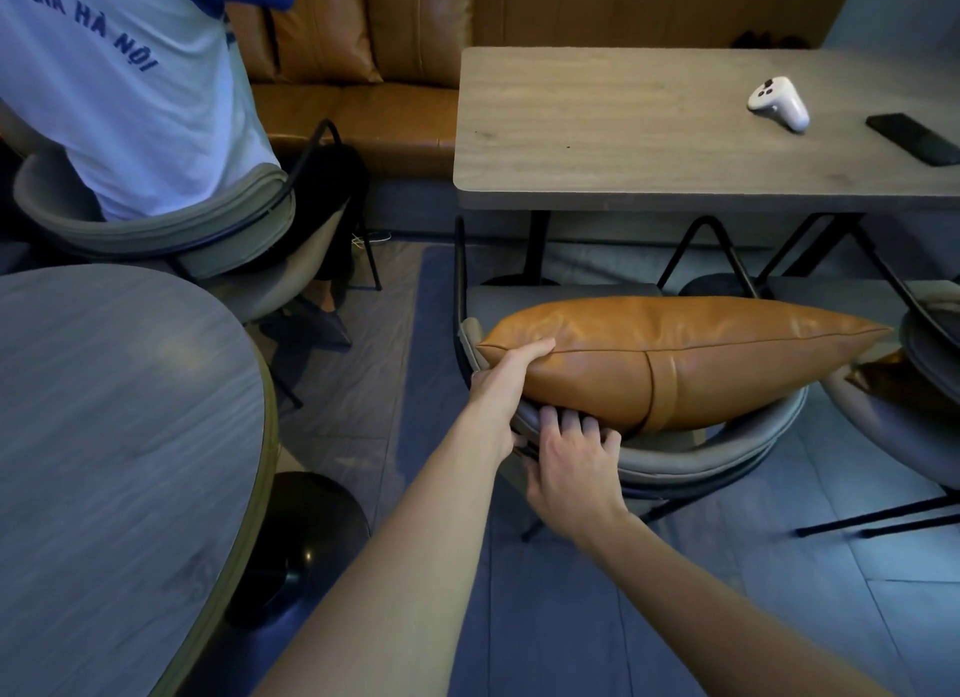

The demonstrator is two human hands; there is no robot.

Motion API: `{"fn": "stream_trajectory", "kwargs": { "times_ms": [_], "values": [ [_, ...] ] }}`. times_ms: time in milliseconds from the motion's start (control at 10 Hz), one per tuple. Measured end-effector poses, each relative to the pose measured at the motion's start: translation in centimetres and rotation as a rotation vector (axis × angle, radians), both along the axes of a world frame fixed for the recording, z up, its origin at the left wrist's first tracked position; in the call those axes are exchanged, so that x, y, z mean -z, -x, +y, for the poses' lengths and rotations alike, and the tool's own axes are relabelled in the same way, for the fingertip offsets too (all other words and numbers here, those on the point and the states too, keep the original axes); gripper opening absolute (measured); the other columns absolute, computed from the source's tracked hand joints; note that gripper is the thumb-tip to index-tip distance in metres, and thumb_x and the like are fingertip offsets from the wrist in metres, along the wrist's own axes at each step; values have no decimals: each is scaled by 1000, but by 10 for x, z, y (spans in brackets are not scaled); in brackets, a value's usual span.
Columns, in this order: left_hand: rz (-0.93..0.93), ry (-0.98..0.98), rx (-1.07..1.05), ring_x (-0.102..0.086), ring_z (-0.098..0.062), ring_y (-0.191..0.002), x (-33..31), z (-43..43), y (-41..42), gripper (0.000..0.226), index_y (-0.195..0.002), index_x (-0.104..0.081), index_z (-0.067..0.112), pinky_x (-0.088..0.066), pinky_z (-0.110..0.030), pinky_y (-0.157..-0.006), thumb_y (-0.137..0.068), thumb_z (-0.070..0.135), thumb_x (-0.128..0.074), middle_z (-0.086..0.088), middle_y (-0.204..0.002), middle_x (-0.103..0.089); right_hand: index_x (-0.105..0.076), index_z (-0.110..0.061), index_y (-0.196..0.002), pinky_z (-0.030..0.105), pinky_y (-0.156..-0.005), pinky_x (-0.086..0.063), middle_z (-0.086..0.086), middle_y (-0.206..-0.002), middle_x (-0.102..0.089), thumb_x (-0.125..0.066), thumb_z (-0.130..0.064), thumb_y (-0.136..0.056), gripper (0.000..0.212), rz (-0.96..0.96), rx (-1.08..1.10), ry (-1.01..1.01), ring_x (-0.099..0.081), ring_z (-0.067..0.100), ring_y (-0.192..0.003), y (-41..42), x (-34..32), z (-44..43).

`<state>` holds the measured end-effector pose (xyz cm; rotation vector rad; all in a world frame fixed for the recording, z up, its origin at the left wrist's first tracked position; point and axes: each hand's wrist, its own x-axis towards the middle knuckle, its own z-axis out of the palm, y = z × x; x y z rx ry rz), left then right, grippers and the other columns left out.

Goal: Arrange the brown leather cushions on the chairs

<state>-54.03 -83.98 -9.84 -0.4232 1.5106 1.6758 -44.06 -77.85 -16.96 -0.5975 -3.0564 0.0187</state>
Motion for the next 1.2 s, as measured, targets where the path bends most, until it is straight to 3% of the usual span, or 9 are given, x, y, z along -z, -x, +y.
{"fn": "stream_trajectory", "kwargs": {
  "times_ms": [400, 500, 600, 700, 800, 900, 1000, 1100, 1200],
  "values": [
    [20, 83, 85, -57, -32, -119, -2, -6, -2, 118, -143, -42, 18, -44, -58, -105, -46, 69, -86, -7, -134, -59, -56, -13, -119, 47, -79, -42, 12, -105, -67, -68, -35, -74, 51, -23, -11, 44, -61, 35, -95, 0, -3, 0],
    [56, 68, 123, -60, -23, -101, -1, -16, -4, 74, -128, -52, 19, -50, -44, -87, -70, 52, -85, -3, -120, -64, -48, -14, -129, 48, -88, -40, 11, -121, -62, -63, -37, -82, 55, -78, -24, 112, -57, 34, -110, -1, -10, 3],
    [111, 98, 179, -59, -17, -92, 2, -27, -6, 49, -120, -57, 21, -48, -37, -74, -80, 30, -83, 1, -110, -66, -41, -15, -135, 48, -96, -37, 11, -133, -56, -60, -39, -87, 57, -137, -35, 196, -51, 34, -121, -1, -16, 9],
    [426, 383, 316, -59, -22, -103, 7, -46, -10, 24, -97, -61, 23, -51, -40, -88, -83, 8, -73, 7, -95, -64, -40, -17, -139, 50, -105, -31, 10, -141, -51, -55, -43, -94, 54, -250, -16, 413, -44, 35, -131, 0, -31, 17],
    [680, 602, 522, -65, -25, -105, 3, -52, -10, 15, -84, -65, 30, -54, -42, -92, -82, 15, -66, 5, -93, -69, -47, -18, -134, 50, -104, -32, 10, -138, -55, -50, -43, -97, 45, -254, 16, 529, -47, 36, -128, -1, -49, 20],
    [857, 835, 854, -64, -25, -107, -31, -53, -11, 18, -90, -71, 32, -52, -39, -89, -83, 27, -55, 2, -108, -71, -60, -19, -127, 50, -105, -39, 8, -129, -63, -48, -44, -97, 41, -226, 99, 702, -55, 35, -121, -3, -84, 26],
    [911, 948, 998, -62, -28, -112, -62, -48, -7, 26, -97, -75, 34, -47, -36, -86, -86, 28, -52, 1, -116, -70, -67, -14, -120, 47, -104, -43, 12, -126, -67, -51, -45, -94, 43, -209, 150, 782, -59, 36, -117, -2, -113, 37],
    [1007, 1011, 982, -62, -28, -114, -125, -29, -7, 30, -104, -76, 37, -48, -38, -88, -85, 30, -54, 2, -121, -69, -71, -6, -108, 37, -100, -48, 15, -123, -70, -54, -39, -95, 39, -171, 178, 799, -62, 33, -116, 6, -162, 68],
    [1046, 1025, 932, -63, -27, -111, -164, -14, -12, 28, -100, -77, 36, -49, -37, -85, -84, 30, -54, 3, -117, -71, -73, -1, -107, 40, -97, -53, 13, -110, -75, -54, -38, -98, 43, -166, 188, 820, -68, 30, -105, 5, -202, 89]
  ]
}}
